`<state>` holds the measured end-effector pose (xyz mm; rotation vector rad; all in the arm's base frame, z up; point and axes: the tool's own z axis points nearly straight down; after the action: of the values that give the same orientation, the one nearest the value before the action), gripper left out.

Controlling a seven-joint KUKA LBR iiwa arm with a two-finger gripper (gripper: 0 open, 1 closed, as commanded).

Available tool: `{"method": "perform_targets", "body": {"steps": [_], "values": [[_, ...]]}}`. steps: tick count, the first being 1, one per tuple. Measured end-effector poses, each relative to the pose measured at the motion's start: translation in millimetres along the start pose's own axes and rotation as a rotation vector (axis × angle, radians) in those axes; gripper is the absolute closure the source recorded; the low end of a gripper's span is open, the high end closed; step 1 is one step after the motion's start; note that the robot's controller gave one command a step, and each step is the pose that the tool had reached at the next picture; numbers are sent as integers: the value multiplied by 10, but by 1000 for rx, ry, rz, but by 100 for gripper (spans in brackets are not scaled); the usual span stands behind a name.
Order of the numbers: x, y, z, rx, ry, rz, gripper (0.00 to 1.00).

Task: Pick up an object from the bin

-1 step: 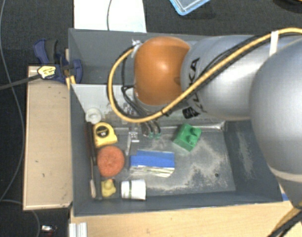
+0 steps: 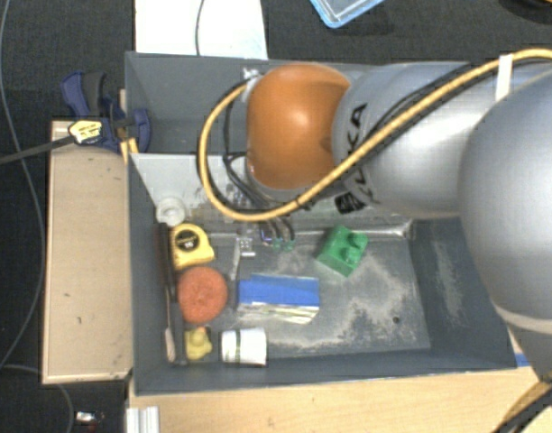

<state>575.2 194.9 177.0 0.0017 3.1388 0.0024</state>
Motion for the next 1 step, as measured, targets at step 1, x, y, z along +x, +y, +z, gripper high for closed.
{"method": "perform_targets", "body": {"steps": [1], "values": [[117, -578, 796, -1, -3, 0, 0]]}}
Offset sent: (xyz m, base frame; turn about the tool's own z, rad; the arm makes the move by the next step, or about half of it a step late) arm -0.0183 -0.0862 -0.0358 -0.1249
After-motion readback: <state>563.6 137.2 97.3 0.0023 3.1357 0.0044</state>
